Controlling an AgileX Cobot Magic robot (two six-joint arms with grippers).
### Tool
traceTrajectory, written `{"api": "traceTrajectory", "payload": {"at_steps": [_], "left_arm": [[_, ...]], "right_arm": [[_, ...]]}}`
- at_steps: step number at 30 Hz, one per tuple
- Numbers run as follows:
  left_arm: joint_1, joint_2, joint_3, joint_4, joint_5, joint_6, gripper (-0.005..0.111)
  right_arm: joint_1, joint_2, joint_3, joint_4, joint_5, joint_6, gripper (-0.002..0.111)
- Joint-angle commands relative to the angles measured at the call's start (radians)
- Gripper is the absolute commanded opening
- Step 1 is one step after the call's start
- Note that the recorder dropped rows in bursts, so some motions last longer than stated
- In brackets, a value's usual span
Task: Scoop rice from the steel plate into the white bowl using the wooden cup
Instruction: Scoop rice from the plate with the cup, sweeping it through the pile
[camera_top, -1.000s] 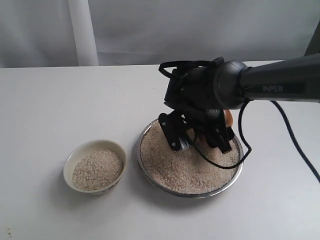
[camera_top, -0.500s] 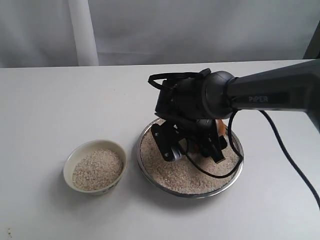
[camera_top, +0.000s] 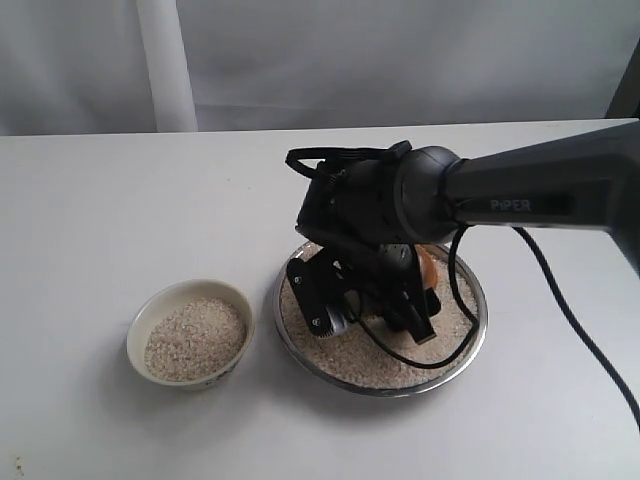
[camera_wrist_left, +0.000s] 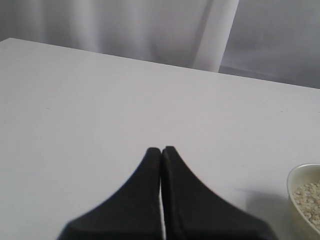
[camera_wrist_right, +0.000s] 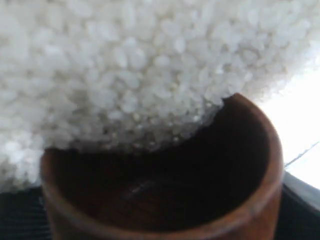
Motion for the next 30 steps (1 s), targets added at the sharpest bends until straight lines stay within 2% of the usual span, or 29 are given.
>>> {"api": "traceTrajectory", "payload": {"at_steps": [1,15,19,30], "left_arm": [[0.0,-0.002,-0.004,-0.005,-0.006,-0.002,0.0],[0.0,-0.002,-0.004,-0.005,-0.006,-0.002,0.0],[0.0,-0.002,-0.004,-0.005,-0.006,-0.002,0.0],[0.0,-0.002,-0.004,-0.005,-0.006,-0.002,0.0]], "right_arm": [[0.014,-0.003,0.001,0.087,-0.036,-0.006,0.0],[0.008,-0.003,0.001,0.208,-0.1,-0.006,0.0],[-0.012,-0.003,0.001,0.3,-0.132,-0.006,0.0],[-0.081,-0.038,0.001,0.399,-0.167,-0.005,0.0]]}}
